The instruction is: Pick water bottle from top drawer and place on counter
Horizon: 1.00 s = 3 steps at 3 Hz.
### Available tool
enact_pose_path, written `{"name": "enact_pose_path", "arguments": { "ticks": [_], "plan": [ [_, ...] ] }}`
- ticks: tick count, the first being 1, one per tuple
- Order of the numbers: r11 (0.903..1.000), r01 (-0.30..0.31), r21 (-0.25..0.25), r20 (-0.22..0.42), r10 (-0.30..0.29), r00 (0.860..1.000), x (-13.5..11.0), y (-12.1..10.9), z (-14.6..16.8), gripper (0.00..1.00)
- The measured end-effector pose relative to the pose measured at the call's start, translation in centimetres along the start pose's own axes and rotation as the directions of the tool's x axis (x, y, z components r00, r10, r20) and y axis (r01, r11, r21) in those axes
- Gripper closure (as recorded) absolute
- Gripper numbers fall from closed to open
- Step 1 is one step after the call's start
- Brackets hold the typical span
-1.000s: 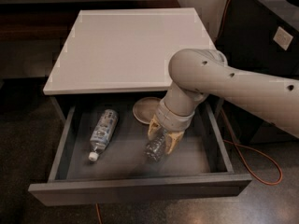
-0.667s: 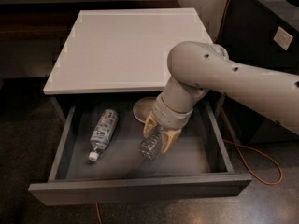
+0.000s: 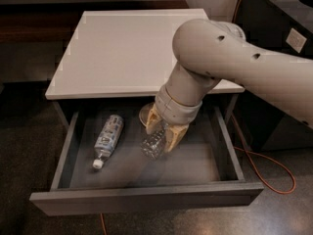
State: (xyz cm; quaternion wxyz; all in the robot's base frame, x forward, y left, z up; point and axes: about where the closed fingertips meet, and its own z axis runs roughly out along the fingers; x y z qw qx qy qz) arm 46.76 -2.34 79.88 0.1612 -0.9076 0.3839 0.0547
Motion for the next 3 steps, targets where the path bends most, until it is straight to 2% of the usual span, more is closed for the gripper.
{"name": "enact_pose_path", "arguments": {
  "ticks": [1, 2, 3],
  "plan": [
    [1.0000, 0.005, 0.000, -0.038, -0.005, 0.999, 0.6, -1.1, -1.8, 1.00],
    [1.0000, -0.004, -0.005, -0.057, 0.003, 0.998, 2.7, -3.4, -3.5, 1.00],
    [0.9997, -0.023, 0.006, -0.028, 0.024, 0.999, 4.5, -6.2, -4.4, 1.00]
  ]
}}
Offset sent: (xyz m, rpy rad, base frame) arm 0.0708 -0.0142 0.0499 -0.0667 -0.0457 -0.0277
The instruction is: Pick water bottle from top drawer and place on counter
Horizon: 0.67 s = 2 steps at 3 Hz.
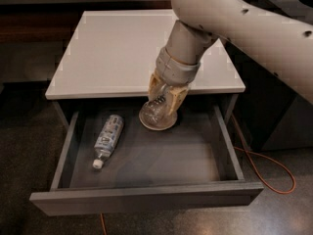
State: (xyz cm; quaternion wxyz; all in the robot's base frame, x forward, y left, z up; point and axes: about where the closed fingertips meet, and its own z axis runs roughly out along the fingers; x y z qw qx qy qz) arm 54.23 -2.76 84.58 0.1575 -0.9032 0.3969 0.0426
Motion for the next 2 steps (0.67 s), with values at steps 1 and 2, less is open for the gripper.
{"name": "enact_pose_path", "arguments": {
  "ticks": [1, 2],
  "plan": [
    [0.9993, -0.016, 0.033, 0.038, 0.015, 0.999, 1.2, -4.2, -0.6, 1.00],
    [0.9979, -0.021, 0.061, 0.058, 0.018, 0.998, 1.9, -8.4, -1.3, 1.00]
  ]
}}
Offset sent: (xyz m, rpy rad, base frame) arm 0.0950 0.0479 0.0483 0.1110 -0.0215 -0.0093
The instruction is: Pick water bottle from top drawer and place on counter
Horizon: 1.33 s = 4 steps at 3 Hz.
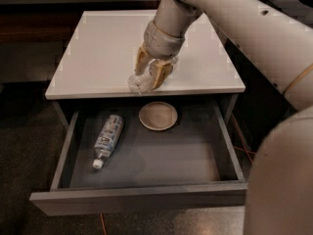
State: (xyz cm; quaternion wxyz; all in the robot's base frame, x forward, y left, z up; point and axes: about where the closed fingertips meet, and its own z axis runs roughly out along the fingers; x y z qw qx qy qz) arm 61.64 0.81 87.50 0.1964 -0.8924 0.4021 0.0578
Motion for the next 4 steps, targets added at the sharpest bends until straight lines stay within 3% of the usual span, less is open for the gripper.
{"name": "enact_pose_path", "arguments": {
  "ticks": [1, 4],
  "plan": [
    [0.9997, -0.024, 0.008, 0.012, 0.024, 1.000, 1.1, -2.2, 0.3, 1.00],
    [0.9955, -0.086, -0.040, -0.004, 0.086, 0.996, 3.9, -3.2, 2.3, 0.36]
  ]
}}
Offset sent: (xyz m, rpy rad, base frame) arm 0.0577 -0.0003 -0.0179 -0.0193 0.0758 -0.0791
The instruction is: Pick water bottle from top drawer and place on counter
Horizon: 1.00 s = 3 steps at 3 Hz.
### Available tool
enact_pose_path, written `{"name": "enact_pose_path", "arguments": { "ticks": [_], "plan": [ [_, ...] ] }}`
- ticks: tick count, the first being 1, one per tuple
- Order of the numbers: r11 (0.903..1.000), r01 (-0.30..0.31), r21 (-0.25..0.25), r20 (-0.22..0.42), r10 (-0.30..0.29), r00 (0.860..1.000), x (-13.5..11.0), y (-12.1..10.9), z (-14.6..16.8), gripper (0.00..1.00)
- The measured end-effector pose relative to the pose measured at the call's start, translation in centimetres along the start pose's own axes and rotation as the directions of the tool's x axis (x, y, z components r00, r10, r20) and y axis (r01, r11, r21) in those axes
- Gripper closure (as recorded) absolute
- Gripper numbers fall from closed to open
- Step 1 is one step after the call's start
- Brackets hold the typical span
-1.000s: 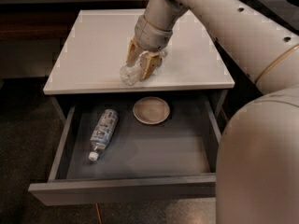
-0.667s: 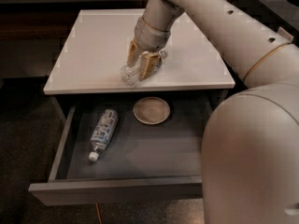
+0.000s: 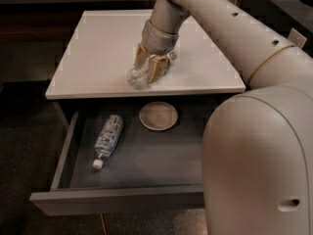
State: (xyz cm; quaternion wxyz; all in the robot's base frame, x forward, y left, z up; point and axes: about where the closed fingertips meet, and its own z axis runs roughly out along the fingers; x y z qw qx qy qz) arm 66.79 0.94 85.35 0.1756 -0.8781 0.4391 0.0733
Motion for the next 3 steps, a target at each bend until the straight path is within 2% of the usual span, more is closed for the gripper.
{"name": "enact_pose_path", "arguments": {
  "ticks": [1, 2, 3],
  "plan": [
    [1.0000, 0.001, 0.006, 0.002, -0.001, 1.000, -0.03, -0.28, 0.31, 0.14],
    [0.9999, 0.002, 0.010, 0.003, -0.002, 1.000, -0.04, -0.53, 0.64, 0.00],
    [0.9999, 0.002, 0.010, 0.003, -0.002, 1.000, -0.04, -0.53, 0.64, 0.00]
  ]
}}
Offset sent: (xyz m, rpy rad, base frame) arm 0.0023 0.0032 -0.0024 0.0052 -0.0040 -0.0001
